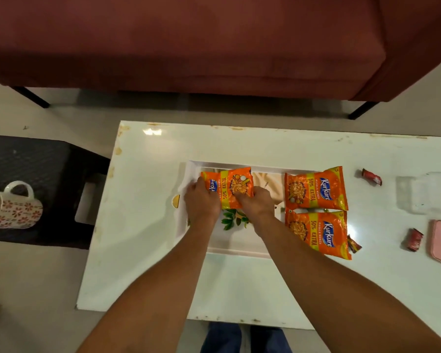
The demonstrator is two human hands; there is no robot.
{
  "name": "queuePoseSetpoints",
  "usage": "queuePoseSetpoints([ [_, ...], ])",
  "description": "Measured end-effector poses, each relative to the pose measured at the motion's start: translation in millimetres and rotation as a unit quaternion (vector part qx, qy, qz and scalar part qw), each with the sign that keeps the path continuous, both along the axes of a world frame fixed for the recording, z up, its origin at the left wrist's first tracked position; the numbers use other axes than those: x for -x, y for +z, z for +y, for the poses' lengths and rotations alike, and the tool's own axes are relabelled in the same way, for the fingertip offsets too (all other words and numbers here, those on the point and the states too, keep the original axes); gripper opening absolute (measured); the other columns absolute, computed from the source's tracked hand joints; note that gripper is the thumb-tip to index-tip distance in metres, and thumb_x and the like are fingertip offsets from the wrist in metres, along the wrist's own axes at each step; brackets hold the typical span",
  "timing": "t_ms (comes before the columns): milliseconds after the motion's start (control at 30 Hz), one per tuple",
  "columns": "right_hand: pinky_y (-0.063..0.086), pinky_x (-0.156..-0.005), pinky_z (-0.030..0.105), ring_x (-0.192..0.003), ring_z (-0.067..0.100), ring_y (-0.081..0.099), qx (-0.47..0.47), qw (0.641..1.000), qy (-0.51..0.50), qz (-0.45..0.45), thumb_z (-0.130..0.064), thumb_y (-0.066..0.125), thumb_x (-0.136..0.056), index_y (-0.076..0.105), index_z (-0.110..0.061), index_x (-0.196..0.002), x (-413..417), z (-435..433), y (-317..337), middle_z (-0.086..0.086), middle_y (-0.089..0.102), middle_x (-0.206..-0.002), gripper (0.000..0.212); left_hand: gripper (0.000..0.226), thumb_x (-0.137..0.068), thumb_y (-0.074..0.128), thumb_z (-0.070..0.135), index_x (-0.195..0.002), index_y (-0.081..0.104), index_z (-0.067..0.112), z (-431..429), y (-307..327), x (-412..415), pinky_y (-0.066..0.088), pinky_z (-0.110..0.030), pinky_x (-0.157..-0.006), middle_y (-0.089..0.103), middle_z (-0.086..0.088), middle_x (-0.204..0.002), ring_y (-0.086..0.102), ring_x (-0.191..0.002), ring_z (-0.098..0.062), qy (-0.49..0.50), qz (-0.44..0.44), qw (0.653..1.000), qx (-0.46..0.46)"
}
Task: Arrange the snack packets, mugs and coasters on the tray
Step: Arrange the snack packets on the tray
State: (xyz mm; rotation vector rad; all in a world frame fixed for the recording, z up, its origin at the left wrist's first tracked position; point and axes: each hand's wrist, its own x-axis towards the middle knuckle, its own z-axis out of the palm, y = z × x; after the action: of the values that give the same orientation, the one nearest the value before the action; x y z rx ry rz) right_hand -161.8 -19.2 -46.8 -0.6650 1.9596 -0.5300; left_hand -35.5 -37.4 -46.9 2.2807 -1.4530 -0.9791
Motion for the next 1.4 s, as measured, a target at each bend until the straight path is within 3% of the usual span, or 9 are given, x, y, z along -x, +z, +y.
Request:
queuePoseSetpoints([
  [100, 0.06, -0.084, 0.052, -0.098, 0.031, 0.071, 0.034, 0.998, -0.025, -0.044, -0.026, 0.069, -0.091, 0.069, -0.015, -0.112, 13.2, 10.4, 6.5, 0.01, 0.074, -0.107, 0.023, 0.031, -0.1, 0.04, 0.015, -0.121, 0.064, 0.012, 8.7, 2.9, 12.7, 0.058, -0.05, -0.089, 0.068, -0.014, -0.111, 0.066, -0.103, -0.032, 0.033, 0.066, 0.997, -0.007],
  [200, 0.064, -0.07, 0.048, -0.089, 0.025, 0.074, 0.074, 0.996, -0.019, -0.05, -0.02, 0.067, -0.094, 0.066, -0.019, -0.107, 41.5, 31.4, 19.1, 0.007, 0.074, -0.102, 0.013, 0.038, -0.101, 0.039, 0.02, -0.13, 0.062, 0.025, 26.7, 9.3, 38.4, 0.052, -0.048, -0.098, 0.067, -0.01, -0.12, 0.064, -0.11, -0.03, 0.026, 0.123, 0.992, -0.02],
  [267, 0.063, -0.059, 0.034, -0.084, 0.019, 0.075, 0.096, 0.994, -0.03, -0.042, -0.021, 0.067, -0.095, 0.065, -0.023, -0.111, 65.4, 49.7, 28.7, 0.001, 0.074, -0.1, 0.016, 0.039, -0.104, 0.039, 0.022, -0.139, 0.057, 0.024, 42.9, 12.7, 62.0, 0.047, -0.043, -0.105, 0.061, -0.008, -0.13, 0.059, -0.119, -0.029, 0.025, 0.162, 0.986, -0.024],
  [367, 0.053, -0.049, 0.016, -0.08, 0.008, 0.07, 0.105, 0.993, -0.055, -0.014, -0.024, 0.066, -0.096, 0.062, -0.029, -0.11, 95.0, 76.2, 34.0, -0.01, 0.07, -0.096, 0.015, 0.026, -0.106, 0.038, 0.021, -0.116, 0.062, 0.018, 67.6, 12.2, 97.3, 0.053, -0.05, -0.096, 0.068, -0.012, -0.114, 0.066, -0.105, -0.031, 0.015, 0.238, 0.971, -0.034],
  [533, 0.057, -0.09, 0.042, -0.107, 0.023, 0.066, 0.074, 0.995, -0.065, 0.032, -0.027, 0.061, -0.099, 0.061, -0.018, -0.129, 121.8, 94.6, 26.4, -0.001, 0.069, -0.118, 0.032, 0.031, -0.103, 0.04, 0.012, -0.123, 0.063, 0.018, 84.7, 15.4, 137.5, 0.051, -0.052, -0.1, 0.068, -0.01, -0.117, 0.064, -0.111, -0.028, 0.034, 0.317, 0.947, -0.046],
  [700, 0.047, -0.066, 0.026, -0.09, 0.021, 0.067, 0.092, 0.982, -0.038, 0.16, -0.037, 0.061, -0.097, 0.066, -0.017, -0.119, 130.4, 104.2, 24.7, 0.001, 0.073, -0.106, 0.03, 0.036, -0.104, 0.041, 0.018, -0.137, 0.057, 0.021, 89.1, 5.3, 148.7, 0.049, -0.052, -0.103, 0.061, -0.008, -0.133, 0.057, -0.121, -0.028, -0.009, 0.236, 0.971, -0.031],
  [933, 0.048, -0.068, 0.031, -0.091, 0.025, 0.066, 0.061, 0.954, 0.022, 0.294, -0.047, 0.051, -0.099, 0.068, -0.018, -0.108, 132.9, 115.1, 26.0, 0.003, 0.068, -0.103, 0.035, 0.045, -0.104, 0.042, 0.024, -0.149, 0.046, 0.018, 90.6, -0.7, 151.9, 0.038, -0.046, -0.116, 0.051, -0.005, -0.149, 0.041, -0.138, -0.027, -0.108, 0.047, 0.993, -0.005],
  [1167, 0.045, -0.065, 0.03, -0.089, 0.025, 0.067, 0.06, 0.949, 0.004, 0.311, -0.055, 0.051, -0.096, 0.062, -0.019, -0.113, 133.2, 115.2, 27.2, 0.004, 0.062, -0.108, 0.042, 0.047, -0.106, 0.041, 0.023, -0.152, 0.042, 0.017, 89.8, -0.7, 151.0, 0.038, -0.045, -0.117, 0.043, -0.006, -0.154, 0.037, -0.144, -0.027, -0.088, 0.059, 0.994, 0.012],
  [1400, 0.052, -0.066, 0.039, -0.089, 0.031, 0.062, 0.239, 0.929, -0.015, 0.283, -0.041, 0.048, -0.098, 0.059, -0.016, -0.11, 107.4, 90.8, 83.1, 0.007, 0.056, -0.109, 0.029, 0.045, -0.102, 0.045, 0.014, -0.147, 0.05, 0.012, 72.2, 59.2, 113.8, 0.04, -0.037, -0.112, 0.053, -0.01, -0.147, 0.049, -0.136, -0.026, -0.036, 0.06, 0.994, 0.084],
])
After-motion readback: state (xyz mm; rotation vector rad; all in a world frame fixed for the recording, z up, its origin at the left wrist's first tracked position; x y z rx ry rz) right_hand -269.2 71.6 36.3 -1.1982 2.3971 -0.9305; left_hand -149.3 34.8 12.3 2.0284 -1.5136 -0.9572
